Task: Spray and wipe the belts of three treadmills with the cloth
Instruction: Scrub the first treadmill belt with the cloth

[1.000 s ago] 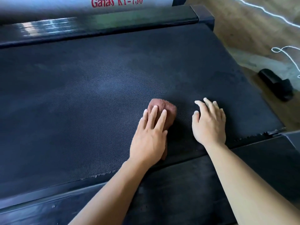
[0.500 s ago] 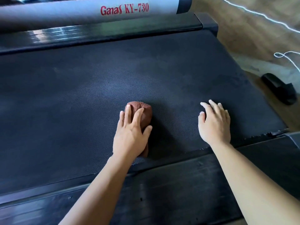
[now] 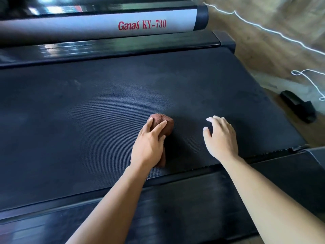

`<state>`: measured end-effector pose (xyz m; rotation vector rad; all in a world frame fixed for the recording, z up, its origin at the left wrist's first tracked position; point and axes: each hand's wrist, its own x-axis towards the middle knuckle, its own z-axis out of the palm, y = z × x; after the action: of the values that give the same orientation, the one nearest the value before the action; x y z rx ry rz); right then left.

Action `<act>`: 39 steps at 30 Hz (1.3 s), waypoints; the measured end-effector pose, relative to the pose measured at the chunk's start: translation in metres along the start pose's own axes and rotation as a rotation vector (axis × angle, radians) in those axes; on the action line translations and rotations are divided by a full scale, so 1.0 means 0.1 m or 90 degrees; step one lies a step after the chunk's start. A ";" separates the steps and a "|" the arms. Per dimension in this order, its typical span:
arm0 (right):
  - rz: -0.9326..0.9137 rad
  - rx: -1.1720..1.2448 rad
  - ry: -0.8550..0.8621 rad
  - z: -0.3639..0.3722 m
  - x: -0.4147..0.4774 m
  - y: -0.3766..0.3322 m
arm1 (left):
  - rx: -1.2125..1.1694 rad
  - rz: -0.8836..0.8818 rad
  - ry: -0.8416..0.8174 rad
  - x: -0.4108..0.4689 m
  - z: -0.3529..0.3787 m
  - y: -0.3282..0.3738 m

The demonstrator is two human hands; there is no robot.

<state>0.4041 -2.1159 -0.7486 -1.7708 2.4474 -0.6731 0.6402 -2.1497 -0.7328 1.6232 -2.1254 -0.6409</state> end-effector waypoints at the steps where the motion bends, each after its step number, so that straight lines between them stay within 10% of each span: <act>1: -0.021 0.007 0.006 0.01 -0.02 -0.10 | -0.023 -0.007 0.009 -0.02 -0.04 -0.03; 39: -0.365 0.095 -0.161 1.23 -0.45 -4.59 | -0.071 -0.309 0.289 -0.85 -2.93 -3.38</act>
<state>0.8651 -2.2292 -0.6995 -2.3368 1.6833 -0.5893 1.0928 -2.1795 -0.6882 2.0065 -1.3653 -0.4562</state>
